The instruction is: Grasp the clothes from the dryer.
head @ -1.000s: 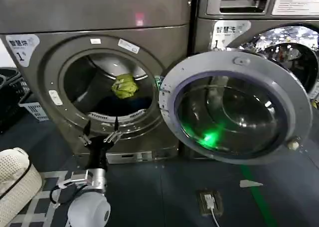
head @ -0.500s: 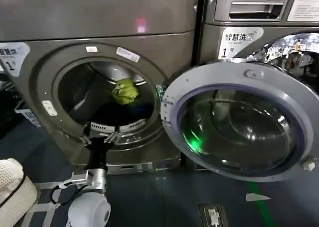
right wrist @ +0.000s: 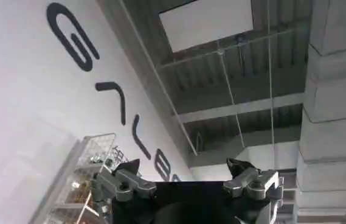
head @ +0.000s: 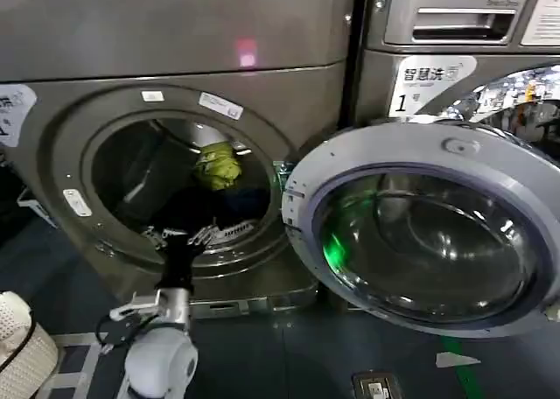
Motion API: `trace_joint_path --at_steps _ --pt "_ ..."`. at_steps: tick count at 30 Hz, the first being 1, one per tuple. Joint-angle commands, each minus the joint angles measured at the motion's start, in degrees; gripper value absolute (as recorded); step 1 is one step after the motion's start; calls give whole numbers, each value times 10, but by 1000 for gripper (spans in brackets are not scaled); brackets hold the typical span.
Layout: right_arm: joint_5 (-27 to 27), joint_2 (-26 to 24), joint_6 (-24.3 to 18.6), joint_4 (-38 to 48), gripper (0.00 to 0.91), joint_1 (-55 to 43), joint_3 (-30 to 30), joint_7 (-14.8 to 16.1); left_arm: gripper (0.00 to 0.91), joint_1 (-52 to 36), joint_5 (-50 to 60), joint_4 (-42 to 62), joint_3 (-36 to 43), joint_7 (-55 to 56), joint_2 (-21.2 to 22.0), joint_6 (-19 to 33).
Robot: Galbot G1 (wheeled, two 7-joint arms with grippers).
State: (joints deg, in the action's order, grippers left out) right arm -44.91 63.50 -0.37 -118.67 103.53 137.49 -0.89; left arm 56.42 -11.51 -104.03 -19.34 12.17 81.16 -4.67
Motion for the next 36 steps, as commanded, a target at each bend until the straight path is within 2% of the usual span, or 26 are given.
trace_joint_path --at_steps 1,11,19,22,24,28,31,36 --pt "1 0 0 0 907 0 0 3 907 -181 -2 228 4 -19 10 28" --pt "-2 -5 -8 3 907 -1 4 5 907 -343 34 473 5 -58 52 68" --pt "-9 -1 -12 3 907 -5 7 9 907 -451 35 635 22 -103 47 68" --pt "-12 -1 -13 4 907 -5 8 11 907 -467 44 670 87 -162 26 43" --pt "-13 -1 -14 4 907 -4 9 12 907 -478 85 701 166 -220 0 53" --pt "-14 1 -16 3 907 -4 8 14 907 -514 135 755 270 -307 -23 86" --pt "-15 0 -17 3 907 -3 9 14 907 -541 192 788 309 -360 -24 100" --pt "-15 0 -18 2 907 -2 10 16 907 -578 314 818 327 -462 -23 100"
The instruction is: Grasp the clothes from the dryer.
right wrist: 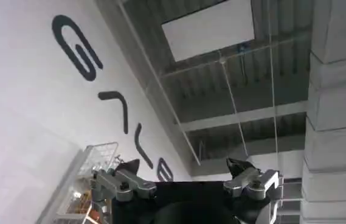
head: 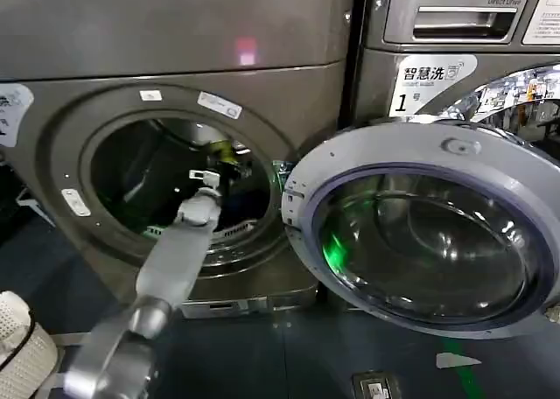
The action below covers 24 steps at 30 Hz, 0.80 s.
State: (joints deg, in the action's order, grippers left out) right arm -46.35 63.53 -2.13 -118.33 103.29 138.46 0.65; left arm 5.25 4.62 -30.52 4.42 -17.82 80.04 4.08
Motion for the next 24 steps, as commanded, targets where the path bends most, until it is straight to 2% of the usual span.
trace_joint_path --at_steps 1,10,14,19,24 --pt "0 1 0 -2 907 0 0 0 907 -74 172 89 96 -179 -13 13" --pt "1 6 -2 -7 907 -3 -3 2 907 -100 376 116 139 -259 -9 19" --pt "1 9 -3 -10 907 -6 -5 3 907 -111 400 145 170 -258 -7 11" --pt "2 14 -5 -13 907 -8 -9 4 907 -117 414 152 196 -228 -1 -36" --pt "2 12 -8 -8 907 -7 -5 7 907 -112 353 163 204 -205 8 -59"
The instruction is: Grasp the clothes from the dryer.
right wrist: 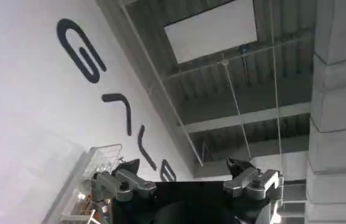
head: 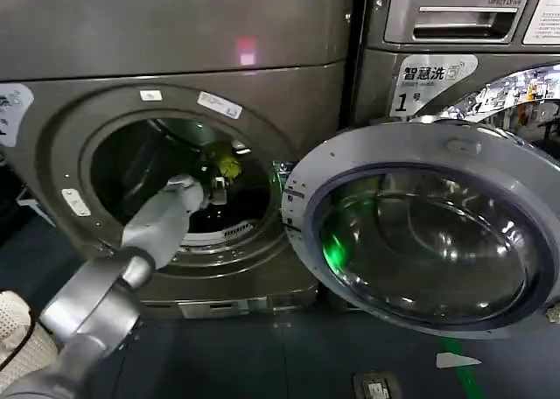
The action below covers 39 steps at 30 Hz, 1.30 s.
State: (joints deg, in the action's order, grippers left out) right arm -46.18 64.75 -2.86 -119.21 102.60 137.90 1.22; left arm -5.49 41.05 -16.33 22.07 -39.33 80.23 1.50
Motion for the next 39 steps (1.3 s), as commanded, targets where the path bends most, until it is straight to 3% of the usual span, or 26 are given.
trace_joint_path --at_steps 1,10,11,13,14,25,32,39 --pt "0 0 -1 1 907 0 0 1 907 -4 -18 25 28 15 9 -39" --pt "4 -3 -5 4 907 -7 -11 3 907 5 -41 44 37 21 20 -57" --pt "4 -4 -5 4 907 -7 -11 3 273 3 -42 44 36 17 20 -55" --pt "4 -5 -6 5 907 -8 -13 3 34 -3 -43 43 35 15 20 -54" --pt "4 -5 -6 6 907 -8 -13 3 0 -5 -44 42 35 14 20 -54" --pt "5 -2 -9 7 907 -9 -11 3 0 -7 -61 27 10 12 19 -47" --pt "8 1 -11 1 907 -10 -16 3 0 22 -98 -61 -126 74 -6 -78" --pt "16 1 -14 -3 907 -12 -22 1 0 112 -186 -157 -276 234 -15 -98"
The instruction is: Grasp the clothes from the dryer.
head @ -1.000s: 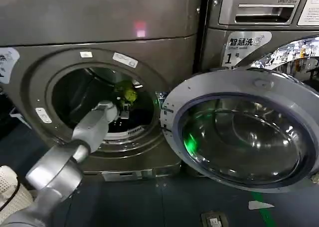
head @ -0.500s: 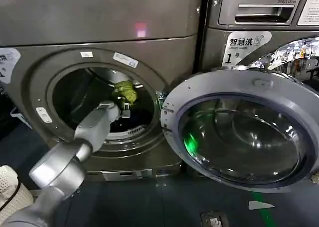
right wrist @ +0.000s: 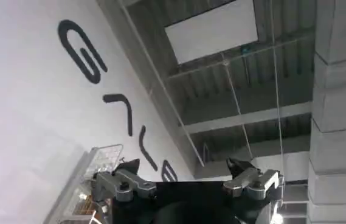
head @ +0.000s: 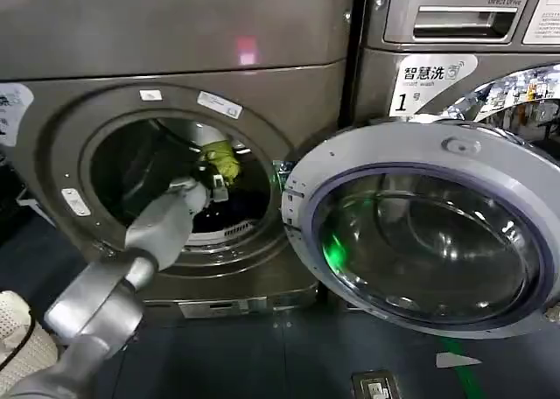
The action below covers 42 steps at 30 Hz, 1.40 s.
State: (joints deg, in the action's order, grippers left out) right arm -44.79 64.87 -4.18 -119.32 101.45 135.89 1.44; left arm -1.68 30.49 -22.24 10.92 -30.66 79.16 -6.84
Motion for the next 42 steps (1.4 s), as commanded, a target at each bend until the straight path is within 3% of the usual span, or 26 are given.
trace_joint_path --at_steps 1,9,15,19,22,24,27,42 --pt "2 0 -1 -2 907 -1 -2 -1 0 88 -108 -112 -189 174 0 0" --pt "3 -1 -8 3 907 2 -3 0 0 152 -269 -230 -315 303 41 60" --pt "20 -2 -8 2 907 -2 -14 -4 0 200 -371 -309 -349 364 52 147" --pt "36 -8 -11 4 907 -1 -14 -5 0 249 -374 -356 -380 373 67 200" --pt "41 -10 -5 2 907 0 -14 -6 0 278 -359 -386 -385 375 73 202" --pt "40 -10 21 -2 907 -3 -12 -7 0 285 -350 -386 -384 373 76 203" --pt "40 -10 -2 0 907 -2 -17 -9 0 291 -348 -393 -382 371 77 200" --pt "37 -9 -7 3 907 3 -3 -4 0 293 -350 -395 -382 357 74 182"
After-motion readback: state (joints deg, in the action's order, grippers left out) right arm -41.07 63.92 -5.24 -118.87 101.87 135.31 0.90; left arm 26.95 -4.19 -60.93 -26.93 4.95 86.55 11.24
